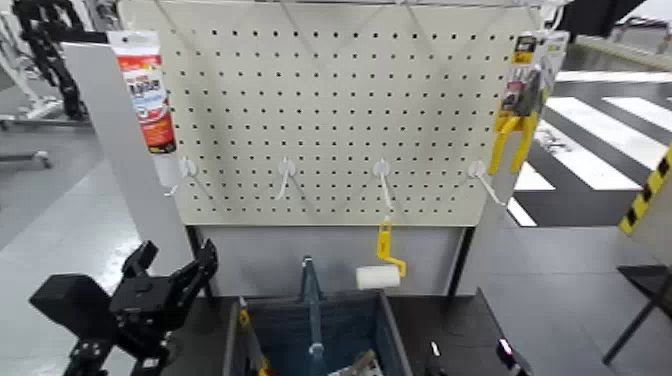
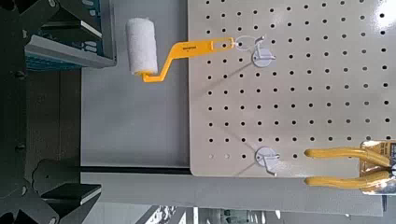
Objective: Grasp the handle of the crate.
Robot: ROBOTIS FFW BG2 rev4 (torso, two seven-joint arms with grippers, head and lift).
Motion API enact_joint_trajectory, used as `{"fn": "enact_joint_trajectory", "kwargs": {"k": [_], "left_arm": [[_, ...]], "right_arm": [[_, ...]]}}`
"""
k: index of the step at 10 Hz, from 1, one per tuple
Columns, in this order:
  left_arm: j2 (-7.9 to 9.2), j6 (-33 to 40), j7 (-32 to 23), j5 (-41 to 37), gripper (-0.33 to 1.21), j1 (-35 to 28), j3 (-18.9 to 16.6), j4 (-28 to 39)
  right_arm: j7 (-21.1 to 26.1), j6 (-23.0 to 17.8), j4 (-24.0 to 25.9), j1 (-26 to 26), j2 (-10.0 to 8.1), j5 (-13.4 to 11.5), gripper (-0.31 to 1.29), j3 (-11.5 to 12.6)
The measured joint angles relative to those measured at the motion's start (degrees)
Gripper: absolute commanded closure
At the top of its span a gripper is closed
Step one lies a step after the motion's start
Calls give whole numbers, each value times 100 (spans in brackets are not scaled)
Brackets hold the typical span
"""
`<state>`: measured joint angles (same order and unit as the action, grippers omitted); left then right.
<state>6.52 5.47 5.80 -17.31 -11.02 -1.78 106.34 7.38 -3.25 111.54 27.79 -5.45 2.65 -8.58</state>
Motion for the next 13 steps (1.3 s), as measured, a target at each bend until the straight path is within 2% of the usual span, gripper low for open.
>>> {"fn": "enact_joint_trajectory", "kwargs": {"k": [4, 7, 9, 11, 13], "left_arm": [[-3, -24, 56, -101, 26, -4, 32, 1], [-11, -206, 299, -525, 26, -19, 101, 19], [-10, -706, 558, -1081, 26, -65, 160, 92], [80, -1282, 757, -1908, 27, -92, 186, 140], [183, -2197, 942, -2672, 26, -96, 22, 290]], "right_arm": [[-9, 0, -13, -16, 0, 48, 15, -12], [-18, 0, -44, -30, 0, 104, 15, -21], [-37, 28, -45, -50, -1, 135, 15, -29], [-44, 44, -52, -76, -15, 161, 15, -45], [-56, 67, -54, -98, -20, 179, 15, -59]]}}
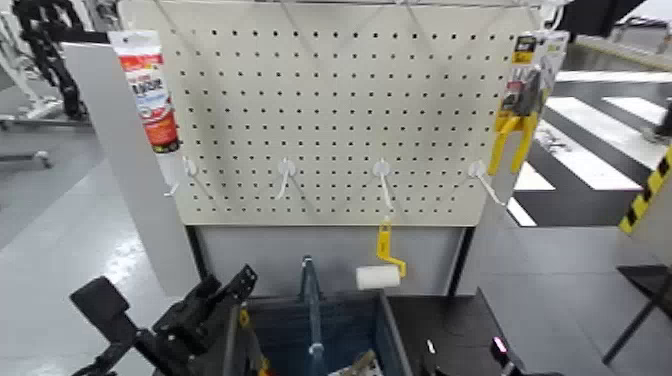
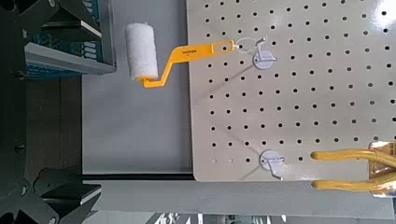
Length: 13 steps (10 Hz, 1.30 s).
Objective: Grasp the handle of the crate.
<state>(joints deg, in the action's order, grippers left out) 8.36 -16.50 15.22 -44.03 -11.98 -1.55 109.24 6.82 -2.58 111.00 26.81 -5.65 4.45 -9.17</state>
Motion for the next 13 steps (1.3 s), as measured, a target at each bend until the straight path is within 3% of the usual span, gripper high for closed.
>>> {"fn": "enact_joint_trajectory", "kwargs": {"k": [3, 9, 11, 13], "left_arm": [[119, -1296, 148, -1180, 26, 165, -197, -108], [306, -2903, -194, -3473, 27, 602, -301, -861], [387, -3355, -208, -3883, 27, 807, -337, -1171], [466, -3692, 145, -4001, 27, 1104, -265, -1668]], "right_arm": [[-13, 29, -6, -34, -7, 29, 15, -19], [-7, -22, -48, -36, 12, 69, 15, -17], [-5, -60, -68, -36, 19, 86, 15, -14], [-5, -96, -88, -36, 22, 102, 15, -14]]}}
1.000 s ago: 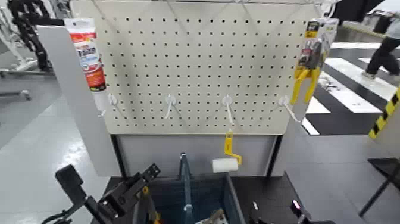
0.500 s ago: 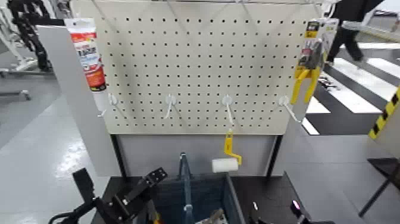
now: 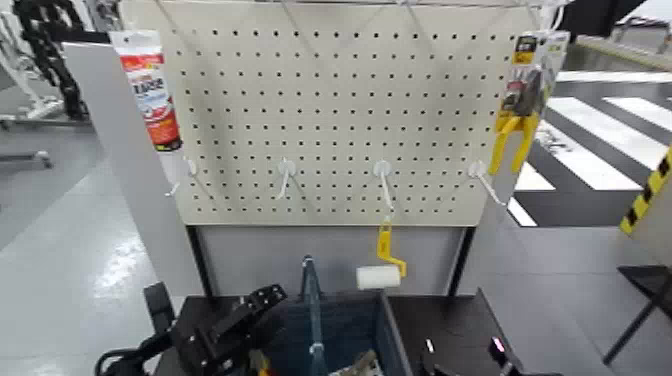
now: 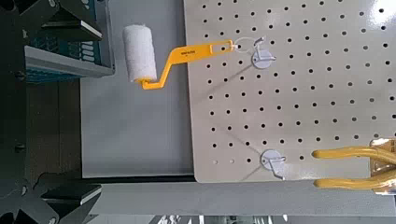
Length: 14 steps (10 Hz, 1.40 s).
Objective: Grasp the handle of the crate.
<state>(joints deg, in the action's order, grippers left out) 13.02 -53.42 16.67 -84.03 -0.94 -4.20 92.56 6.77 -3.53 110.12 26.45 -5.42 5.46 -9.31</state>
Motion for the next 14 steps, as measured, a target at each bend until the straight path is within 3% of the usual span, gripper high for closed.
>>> {"fn": "enact_joint_trajectory", "kwargs": {"k": [4, 11, 12, 14], "left_arm": [[144, -226, 467, -16, 27, 607, 385, -838], [169, 111, 1140, -16, 29, 1433, 1195, -1977], [164, 121, 1156, -16, 40, 1474, 1235, -2033], [157, 148, 1223, -16, 80, 1518, 1296, -2102]], "right_arm": [[0, -76, -60, -8, 8, 34, 15, -9], [-9, -112, -125, -69, -19, 92, 15, -51], [-9, -118, -134, -75, -20, 99, 15, -53], [-9, -141, -151, -79, -20, 108, 15, -58]]}}
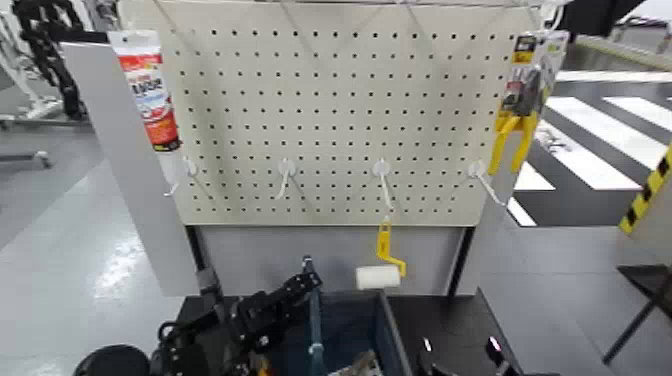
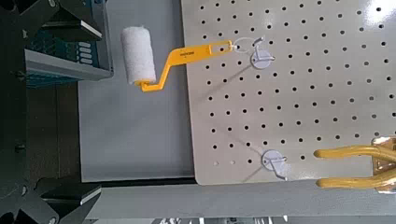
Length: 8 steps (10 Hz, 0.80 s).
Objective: Grasp the handle of the crate.
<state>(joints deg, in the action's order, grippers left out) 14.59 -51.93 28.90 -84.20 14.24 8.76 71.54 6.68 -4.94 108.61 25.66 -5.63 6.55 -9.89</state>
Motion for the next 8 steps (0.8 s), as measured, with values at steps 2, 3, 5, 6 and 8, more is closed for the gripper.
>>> {"fn": "enact_joint_trajectory", "kwargs": {"k": [2, 3, 5, 6, 8], "left_arm": [[0, 7, 46, 0, 109, 20, 46, -37], [-4, 1, 61, -1, 111, 22, 53, -50], [-16, -9, 91, -3, 119, 11, 68, -69], [-24, -9, 107, -2, 119, -1, 71, -76], [-36, -16, 149, -7, 119, -18, 92, -78]], "right_arm": [[0, -15, -9, -1, -6, 16, 15, -4], [0, -16, -13, -4, -8, 25, 15, -4], [0, -24, -17, -4, -8, 38, 15, -4], [0, -33, -22, -2, -8, 46, 15, -4], [0, -49, -32, -2, -8, 56, 15, -4]]}}
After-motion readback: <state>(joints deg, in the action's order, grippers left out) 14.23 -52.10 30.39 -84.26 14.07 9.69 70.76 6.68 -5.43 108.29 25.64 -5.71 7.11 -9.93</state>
